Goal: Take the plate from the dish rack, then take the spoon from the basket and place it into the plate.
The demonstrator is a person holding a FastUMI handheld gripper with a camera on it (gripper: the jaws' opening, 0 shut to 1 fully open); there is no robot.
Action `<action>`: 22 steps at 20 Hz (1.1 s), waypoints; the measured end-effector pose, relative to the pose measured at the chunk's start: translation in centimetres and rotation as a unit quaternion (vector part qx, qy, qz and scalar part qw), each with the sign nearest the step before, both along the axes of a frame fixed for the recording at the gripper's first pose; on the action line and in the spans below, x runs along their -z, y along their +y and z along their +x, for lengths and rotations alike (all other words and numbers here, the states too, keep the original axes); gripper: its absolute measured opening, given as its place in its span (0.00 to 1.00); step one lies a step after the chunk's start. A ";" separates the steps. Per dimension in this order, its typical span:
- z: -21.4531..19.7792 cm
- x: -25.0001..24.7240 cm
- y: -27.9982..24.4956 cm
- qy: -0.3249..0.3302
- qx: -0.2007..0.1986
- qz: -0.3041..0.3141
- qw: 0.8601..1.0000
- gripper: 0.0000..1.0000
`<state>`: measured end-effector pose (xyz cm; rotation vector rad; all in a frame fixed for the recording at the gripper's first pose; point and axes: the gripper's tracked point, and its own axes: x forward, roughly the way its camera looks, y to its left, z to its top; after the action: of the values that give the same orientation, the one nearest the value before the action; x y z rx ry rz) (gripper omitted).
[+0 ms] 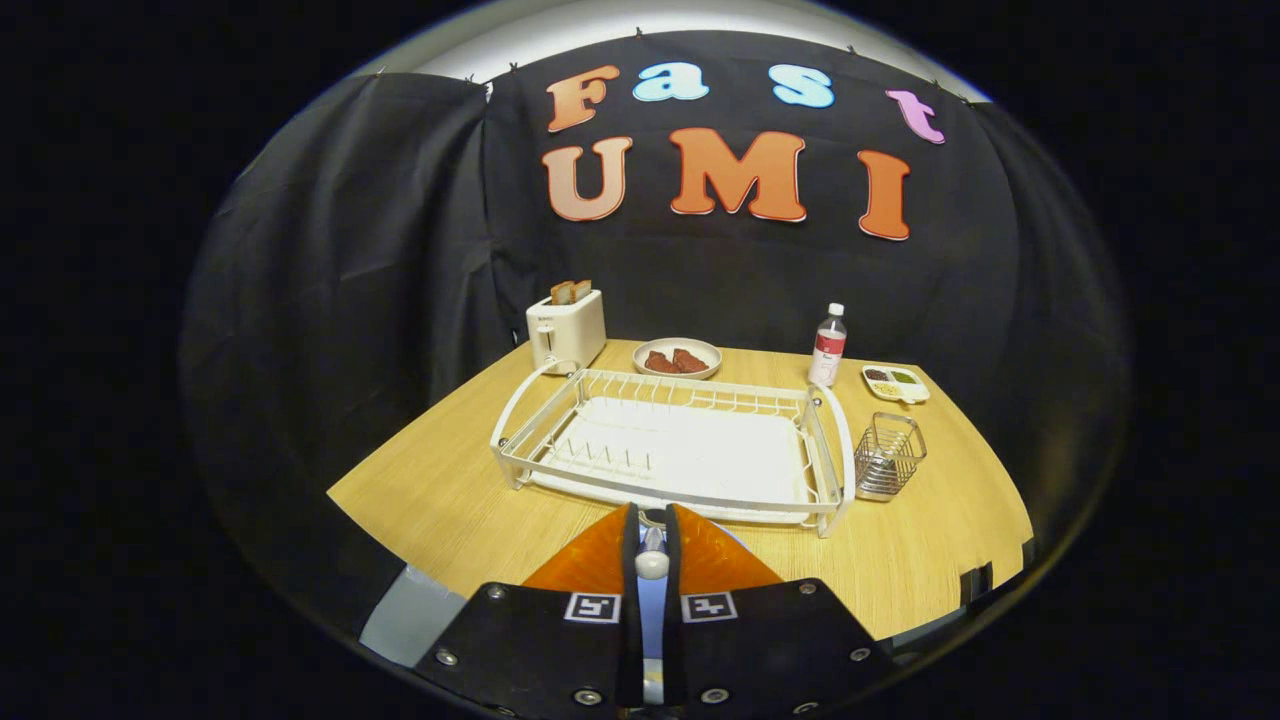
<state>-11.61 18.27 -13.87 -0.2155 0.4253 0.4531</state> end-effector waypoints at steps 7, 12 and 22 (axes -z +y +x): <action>1.5 3.7 0.6 0.026 -0.008 -0.016 0.999 0.08; 1.9 4.7 1.1 0.033 -0.018 -0.028 0.999 0.08; 3.3 4.7 0.7 0.047 0.006 -0.027 0.999 0.20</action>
<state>-8.29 18.95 -18.61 -0.2445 0.5308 0.4420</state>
